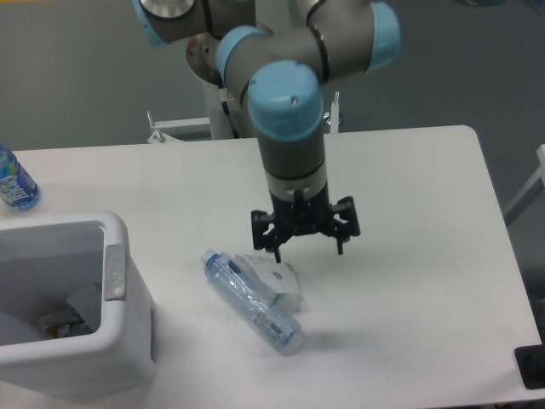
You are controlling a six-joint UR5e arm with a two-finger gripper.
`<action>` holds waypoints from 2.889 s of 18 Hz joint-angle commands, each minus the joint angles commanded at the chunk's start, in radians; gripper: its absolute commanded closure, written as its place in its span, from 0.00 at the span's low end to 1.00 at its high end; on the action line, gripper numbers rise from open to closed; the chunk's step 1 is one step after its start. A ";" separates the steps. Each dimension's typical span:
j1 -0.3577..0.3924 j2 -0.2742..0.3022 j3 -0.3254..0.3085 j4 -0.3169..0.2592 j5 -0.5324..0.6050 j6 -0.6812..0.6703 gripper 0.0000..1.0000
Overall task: Place the trash in the trash can
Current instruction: 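Lower the open gripper toward the white paper wrapper on the bottle, then close the gripper on the white paper wrapper, then lift the wrapper and carry it over the white trash bin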
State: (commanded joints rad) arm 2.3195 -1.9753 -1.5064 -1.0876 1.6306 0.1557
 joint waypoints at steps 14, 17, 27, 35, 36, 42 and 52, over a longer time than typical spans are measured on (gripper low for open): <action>-0.022 -0.099 -0.075 0.046 0.032 -0.054 0.17; -0.022 -0.096 -0.083 0.046 0.060 -0.059 0.53; -0.015 -0.056 -0.118 0.043 0.113 -0.048 1.00; 0.064 0.117 -0.029 0.038 0.003 -0.059 1.00; 0.086 0.140 -0.011 0.044 -0.042 -0.059 1.00; 0.104 0.193 0.031 0.225 -0.418 -0.150 1.00; -0.028 0.208 0.132 0.236 -0.581 -0.274 1.00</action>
State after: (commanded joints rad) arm 2.2918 -1.7672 -1.3745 -0.8514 1.0494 -0.1180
